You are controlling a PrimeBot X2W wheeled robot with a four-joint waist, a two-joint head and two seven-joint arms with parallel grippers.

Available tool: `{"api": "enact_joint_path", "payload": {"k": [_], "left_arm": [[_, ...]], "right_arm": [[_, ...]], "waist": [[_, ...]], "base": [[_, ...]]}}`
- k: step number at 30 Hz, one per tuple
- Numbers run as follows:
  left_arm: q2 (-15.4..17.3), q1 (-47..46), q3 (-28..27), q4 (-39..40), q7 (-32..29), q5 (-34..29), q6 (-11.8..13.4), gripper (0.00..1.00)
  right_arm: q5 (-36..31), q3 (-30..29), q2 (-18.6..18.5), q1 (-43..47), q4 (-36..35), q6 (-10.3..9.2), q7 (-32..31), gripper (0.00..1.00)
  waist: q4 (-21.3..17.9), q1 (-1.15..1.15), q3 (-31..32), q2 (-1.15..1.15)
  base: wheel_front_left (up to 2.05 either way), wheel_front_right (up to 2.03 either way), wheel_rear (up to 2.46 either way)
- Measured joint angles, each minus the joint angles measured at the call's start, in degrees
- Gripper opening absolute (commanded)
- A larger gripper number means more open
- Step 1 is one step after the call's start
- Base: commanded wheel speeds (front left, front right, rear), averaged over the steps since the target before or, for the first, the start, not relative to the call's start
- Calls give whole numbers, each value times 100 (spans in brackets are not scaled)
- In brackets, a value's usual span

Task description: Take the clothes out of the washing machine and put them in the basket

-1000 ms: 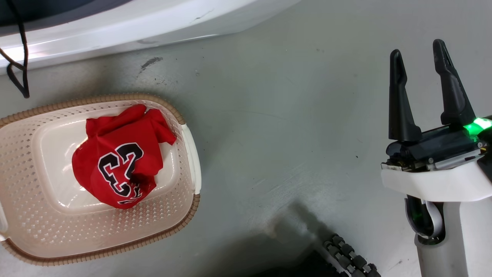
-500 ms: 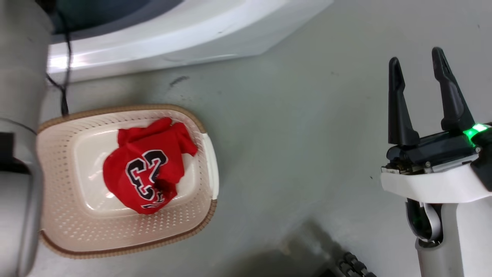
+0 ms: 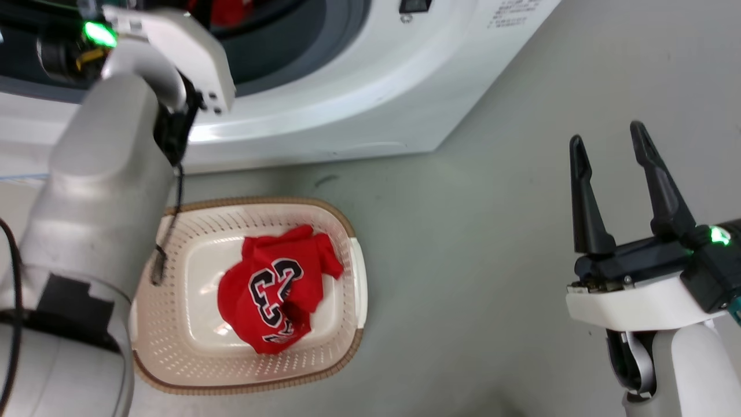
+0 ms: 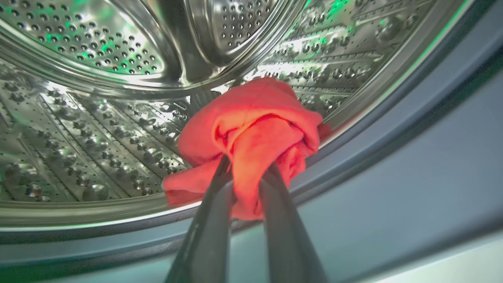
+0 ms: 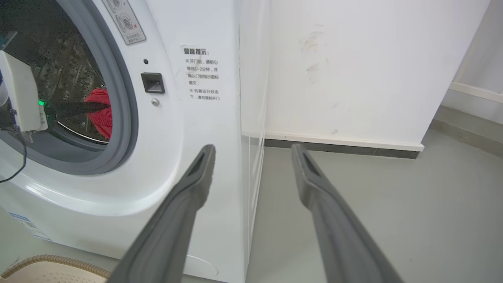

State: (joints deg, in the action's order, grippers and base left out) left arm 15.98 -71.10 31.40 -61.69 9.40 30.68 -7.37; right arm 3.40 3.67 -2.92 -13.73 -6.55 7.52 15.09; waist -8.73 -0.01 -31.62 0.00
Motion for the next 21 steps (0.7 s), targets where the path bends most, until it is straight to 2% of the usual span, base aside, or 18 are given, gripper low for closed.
{"api": "enact_joint_path", "payload": {"k": [7,12,21], "left_arm": [[74,925,189,522,432,337,-2,0],[183,1532,199,1069,541,330,15,0],[475,2492,-104,2865,550,114,437,0]], "right_arm": [[-58,-10,0,284,93,-1,0,100],[-130,23,0,477,131,0,0,100],[-189,27,0,786,167,-1,0,100]], "waist": [[190,0,584,0],[310,0,997,0],[495,0,1598,0]], "base": [[0,0,0],[0,0,0],[0,0,0]]}}
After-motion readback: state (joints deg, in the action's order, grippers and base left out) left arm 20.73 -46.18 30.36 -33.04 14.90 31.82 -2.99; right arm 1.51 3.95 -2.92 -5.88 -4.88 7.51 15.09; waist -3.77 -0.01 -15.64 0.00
